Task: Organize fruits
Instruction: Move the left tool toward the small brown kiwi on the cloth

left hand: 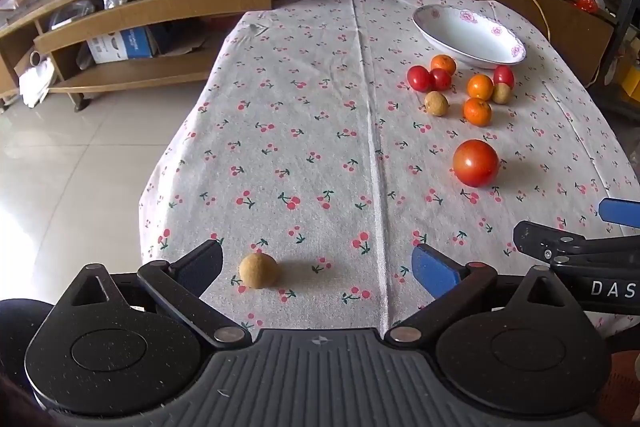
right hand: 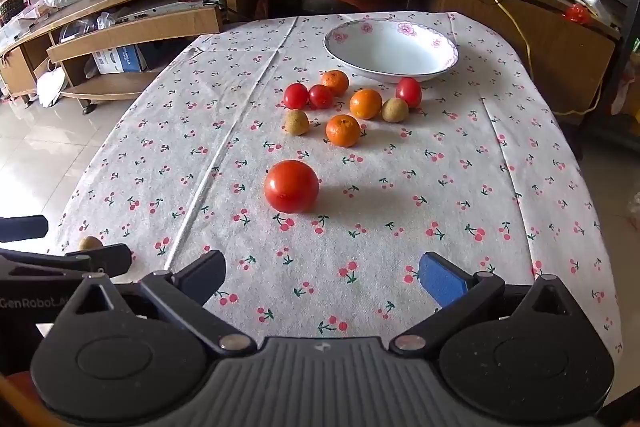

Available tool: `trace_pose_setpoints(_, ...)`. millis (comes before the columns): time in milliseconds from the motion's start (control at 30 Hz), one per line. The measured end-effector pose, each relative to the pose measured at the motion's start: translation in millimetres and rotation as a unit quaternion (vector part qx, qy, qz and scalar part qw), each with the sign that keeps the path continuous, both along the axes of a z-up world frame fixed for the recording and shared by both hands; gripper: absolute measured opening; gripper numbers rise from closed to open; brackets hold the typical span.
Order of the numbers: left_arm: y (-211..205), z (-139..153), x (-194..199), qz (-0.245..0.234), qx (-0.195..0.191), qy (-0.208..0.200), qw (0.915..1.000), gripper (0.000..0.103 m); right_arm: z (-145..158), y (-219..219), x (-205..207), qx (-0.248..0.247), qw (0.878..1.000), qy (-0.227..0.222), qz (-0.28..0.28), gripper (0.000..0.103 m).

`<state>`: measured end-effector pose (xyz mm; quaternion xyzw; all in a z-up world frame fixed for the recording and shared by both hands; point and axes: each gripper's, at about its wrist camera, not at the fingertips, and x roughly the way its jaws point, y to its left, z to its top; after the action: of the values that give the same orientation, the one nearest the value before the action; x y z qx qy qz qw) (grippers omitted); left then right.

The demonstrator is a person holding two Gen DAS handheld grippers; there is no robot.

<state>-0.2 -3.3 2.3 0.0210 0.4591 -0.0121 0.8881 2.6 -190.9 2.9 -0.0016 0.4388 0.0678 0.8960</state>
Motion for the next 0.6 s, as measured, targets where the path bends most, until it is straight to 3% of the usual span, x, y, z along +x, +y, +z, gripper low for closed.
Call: trace_pose_setpoints(600, -12.0, -7.3, -3.0, -0.014, -0.003, 0.007, 0.9999, 0.102, 0.1, -7.4, -10.5, 0.003, 1.000, 0.012, -0.022, 0.103)
